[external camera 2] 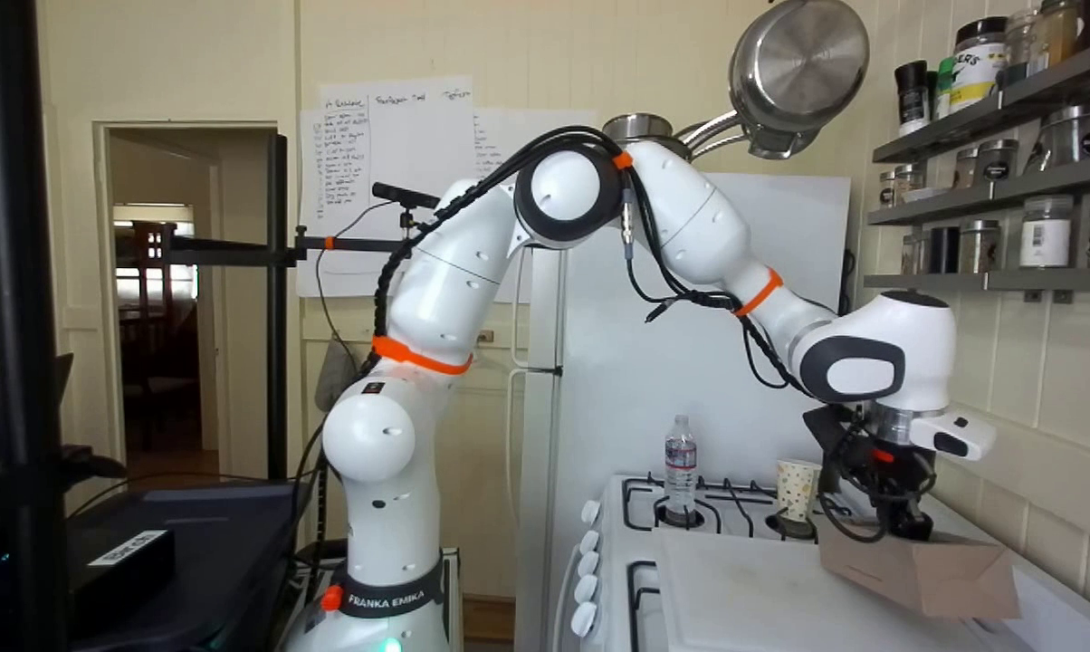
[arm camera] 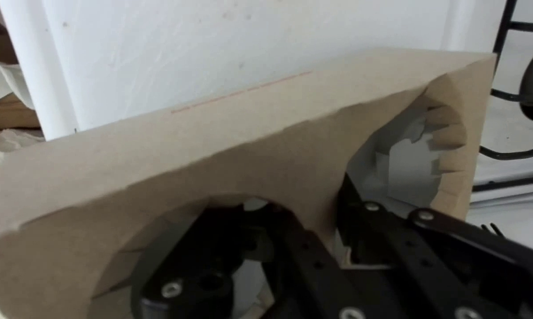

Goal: Adjust the cup holder on the cutting board

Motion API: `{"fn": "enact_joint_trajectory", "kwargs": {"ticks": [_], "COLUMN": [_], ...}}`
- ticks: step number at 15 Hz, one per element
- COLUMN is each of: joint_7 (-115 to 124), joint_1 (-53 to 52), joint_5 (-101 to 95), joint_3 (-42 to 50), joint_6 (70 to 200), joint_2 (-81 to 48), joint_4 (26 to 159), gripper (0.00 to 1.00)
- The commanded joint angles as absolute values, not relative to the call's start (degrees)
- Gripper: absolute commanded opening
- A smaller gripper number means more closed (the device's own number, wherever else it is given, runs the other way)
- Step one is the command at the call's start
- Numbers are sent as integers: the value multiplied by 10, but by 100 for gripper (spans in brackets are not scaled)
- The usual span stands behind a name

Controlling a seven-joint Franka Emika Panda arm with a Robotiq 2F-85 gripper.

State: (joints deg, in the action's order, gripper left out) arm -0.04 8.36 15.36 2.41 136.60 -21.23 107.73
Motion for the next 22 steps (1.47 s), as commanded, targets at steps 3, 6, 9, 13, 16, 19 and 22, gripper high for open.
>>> {"fn": "enact_joint_trajectory", "kwargs": {"ticks": [3, 6, 9, 13, 16, 19, 22], "joint_7": [-35, -18, 24, 71, 107, 160, 238], "joint_1": [113, 109, 95, 71, 45, 17, -15], "joint_5": [258, 259, 222, 166, 99, 26, -81], "joint_3": [6, 15, 32, 47, 55, 67, 86], "joint_6": [1362, 1368, 1368, 1395, 1415, 1403, 1368], "joint_2": [-183, -187, -187, -181, -165, -148, -124], "joint_4": [1127, 1132, 1138, 1148, 1154, 1156, 1159], "gripper": [26, 52, 75, 100, 100, 100, 100]}}
